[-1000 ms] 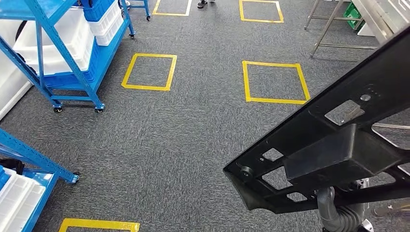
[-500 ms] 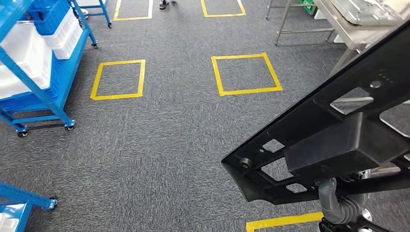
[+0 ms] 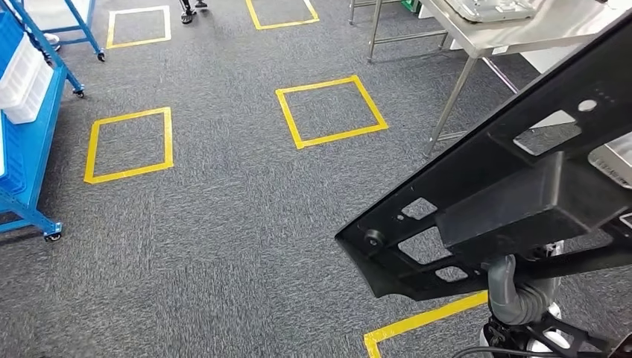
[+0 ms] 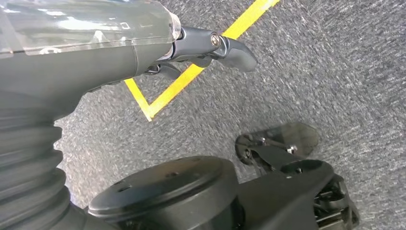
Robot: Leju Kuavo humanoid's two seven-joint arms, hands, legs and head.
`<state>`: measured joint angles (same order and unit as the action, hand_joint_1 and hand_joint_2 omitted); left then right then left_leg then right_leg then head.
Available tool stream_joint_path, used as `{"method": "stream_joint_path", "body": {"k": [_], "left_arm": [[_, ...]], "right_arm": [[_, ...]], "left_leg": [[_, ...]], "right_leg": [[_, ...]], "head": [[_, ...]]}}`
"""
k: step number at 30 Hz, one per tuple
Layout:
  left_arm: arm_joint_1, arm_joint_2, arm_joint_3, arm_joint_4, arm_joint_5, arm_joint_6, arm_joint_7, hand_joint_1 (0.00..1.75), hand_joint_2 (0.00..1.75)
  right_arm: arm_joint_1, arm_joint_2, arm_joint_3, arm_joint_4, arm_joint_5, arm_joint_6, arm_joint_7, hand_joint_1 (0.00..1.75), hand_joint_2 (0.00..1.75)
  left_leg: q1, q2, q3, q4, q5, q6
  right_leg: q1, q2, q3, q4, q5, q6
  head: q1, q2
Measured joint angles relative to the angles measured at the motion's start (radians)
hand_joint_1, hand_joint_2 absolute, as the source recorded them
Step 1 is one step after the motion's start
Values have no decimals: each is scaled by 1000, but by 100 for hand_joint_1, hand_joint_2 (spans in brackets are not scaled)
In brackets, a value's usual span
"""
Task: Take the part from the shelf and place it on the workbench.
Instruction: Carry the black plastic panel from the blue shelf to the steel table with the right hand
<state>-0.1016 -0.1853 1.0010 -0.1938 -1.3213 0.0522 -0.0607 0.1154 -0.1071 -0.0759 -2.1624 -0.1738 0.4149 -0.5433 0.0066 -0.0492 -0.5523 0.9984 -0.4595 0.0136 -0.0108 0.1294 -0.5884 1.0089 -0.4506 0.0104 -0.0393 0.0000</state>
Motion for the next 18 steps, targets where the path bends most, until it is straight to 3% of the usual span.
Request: {"method": "stream_joint_path", "body": {"k": [2, 4, 6, 7, 9, 11, 13, 15, 16, 18], "left_arm": [[1, 1, 0, 0, -1, 2, 4, 0, 175], [6, 3, 0, 0, -1, 3, 5, 0, 175], [12, 6, 1, 0, -1, 6, -1, 0, 175], [13, 7, 2, 0, 0, 7, -6, 0, 175], [12, 8, 3, 0, 2, 10, -23, 0, 175], [9, 8, 4, 0, 9, 14, -39, 0, 175], [4, 9, 6, 0, 14, 18, -47, 0, 175], [-3, 11, 7, 0, 12, 20, -45, 0, 175], [-5, 12, 7, 0, 9, 20, -41, 0, 175], [-6, 17, 7, 0, 4, 19, -30, 0, 175]], "right_arm": [[3, 1, 0, 3, -6, 3, 1, 175, 175], [9, 1, 0, 5, -7, 9, -4, 175, 175], [20, 1, 0, 9, -6, 16, -12, 175, 175], [27, 1, -1, 10, -6, 20, -16, 175, 175], [34, 1, -2, 15, -5, 32, -25, 175, 175], [33, 1, -4, 22, -8, 48, -34, 175, 175], [29, 1, -6, 32, -14, 61, -42, 175, 175], [29, 1, -10, 43, -22, 67, -51, 175, 175], [30, 1, -13, 48, -24, 68, -55, 175, 175], [32, 1, -14, 55, -22, 69, -61, 175, 175]], "left_leg": [[1, 24, 5, -11, 6, 12], [-1, 49, 6, -14, 5, 17], [-4, 77, 6, -13, 1, 18], [-4, 90, 7, -12, -1, 18], [-5, 115, 13, -11, -8, 14], [-9, 135, 21, -10, -16, 5], [-12, 151, 28, -10, -22, -6], [-10, 165, 35, -10, -28, -16], [-9, 153, 35, -1, -38, -22], [-5, 103, 4, 76, -86, -29]], "right_leg": [[1, -48, -25, 49, -31, 9], [1, -104, -85, 171, -93, 17], [-3, -120, -139, 273, -126, 23], [-4, -124, -141, 276, -116, 25], [-4, -145, -83, 164, -52, 23], [4, -184, -13, 34, -7, 11], [12, -195, 4, -3, -4, -2], [10, -172, 3, -6, -2, -12], [7, -161, 6, -10, 0, -17], [1, -140, 11, -15, 3, -28]], "head": [[0, 0], [0, 0], [0, 0], [0, 0], [0, 0], [0, 0], [0, 0], [0, 0], [0, 0], [0, 0]]}}
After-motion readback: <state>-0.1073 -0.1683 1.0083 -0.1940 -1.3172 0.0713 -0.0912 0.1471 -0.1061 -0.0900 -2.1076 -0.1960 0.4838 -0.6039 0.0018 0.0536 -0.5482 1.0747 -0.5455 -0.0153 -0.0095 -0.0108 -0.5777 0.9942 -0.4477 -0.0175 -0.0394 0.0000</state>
